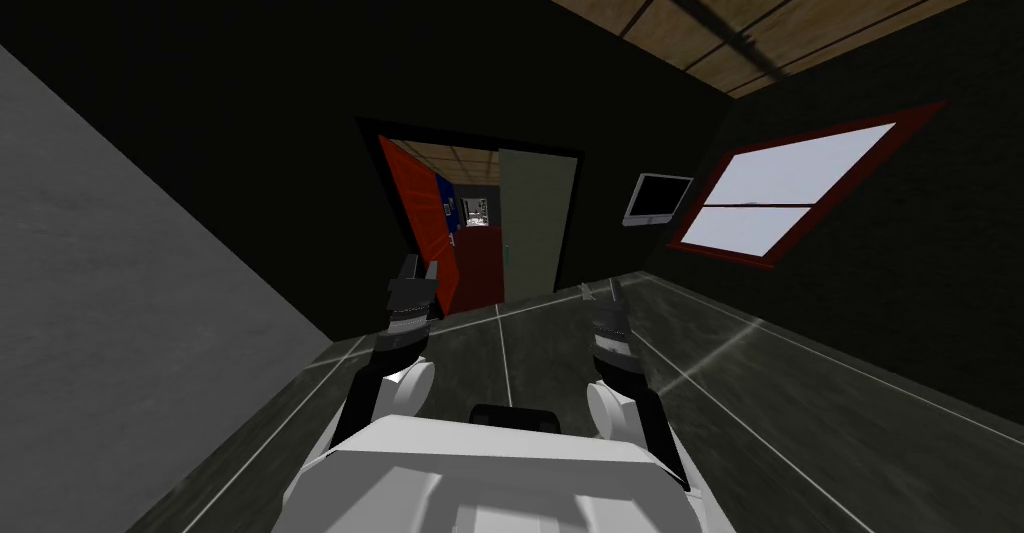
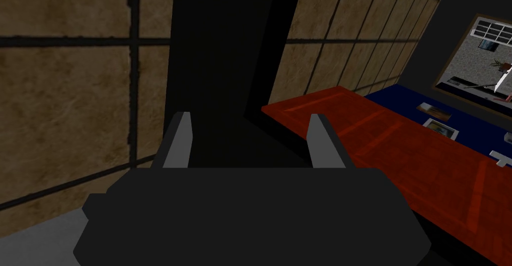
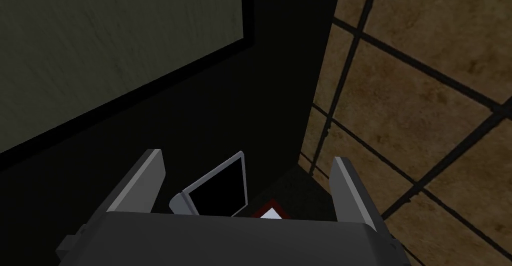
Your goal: Push the door open
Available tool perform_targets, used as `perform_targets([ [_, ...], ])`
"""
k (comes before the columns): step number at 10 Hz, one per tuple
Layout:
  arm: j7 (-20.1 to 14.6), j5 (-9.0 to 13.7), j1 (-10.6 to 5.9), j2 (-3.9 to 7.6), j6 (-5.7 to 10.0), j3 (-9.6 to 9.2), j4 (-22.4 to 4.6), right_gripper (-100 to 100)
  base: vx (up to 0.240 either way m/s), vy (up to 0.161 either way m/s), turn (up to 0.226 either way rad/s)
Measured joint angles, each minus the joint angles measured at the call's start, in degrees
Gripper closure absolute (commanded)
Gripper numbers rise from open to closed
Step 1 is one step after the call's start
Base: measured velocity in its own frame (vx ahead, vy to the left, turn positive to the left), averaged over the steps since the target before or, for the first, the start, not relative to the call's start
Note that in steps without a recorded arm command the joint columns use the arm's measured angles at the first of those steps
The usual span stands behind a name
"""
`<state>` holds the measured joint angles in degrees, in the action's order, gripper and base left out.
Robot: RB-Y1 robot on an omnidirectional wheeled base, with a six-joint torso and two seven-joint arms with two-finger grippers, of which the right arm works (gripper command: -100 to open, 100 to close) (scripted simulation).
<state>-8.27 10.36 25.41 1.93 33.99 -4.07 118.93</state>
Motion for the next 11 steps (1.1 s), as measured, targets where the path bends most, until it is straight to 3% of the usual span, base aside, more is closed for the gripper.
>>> perform_targets([
  [11, -10.17, 5.28, -3.78, 2.56, 3.0, -1.11, -12.52, -100, 0.111, -0.002, 0.109],
])
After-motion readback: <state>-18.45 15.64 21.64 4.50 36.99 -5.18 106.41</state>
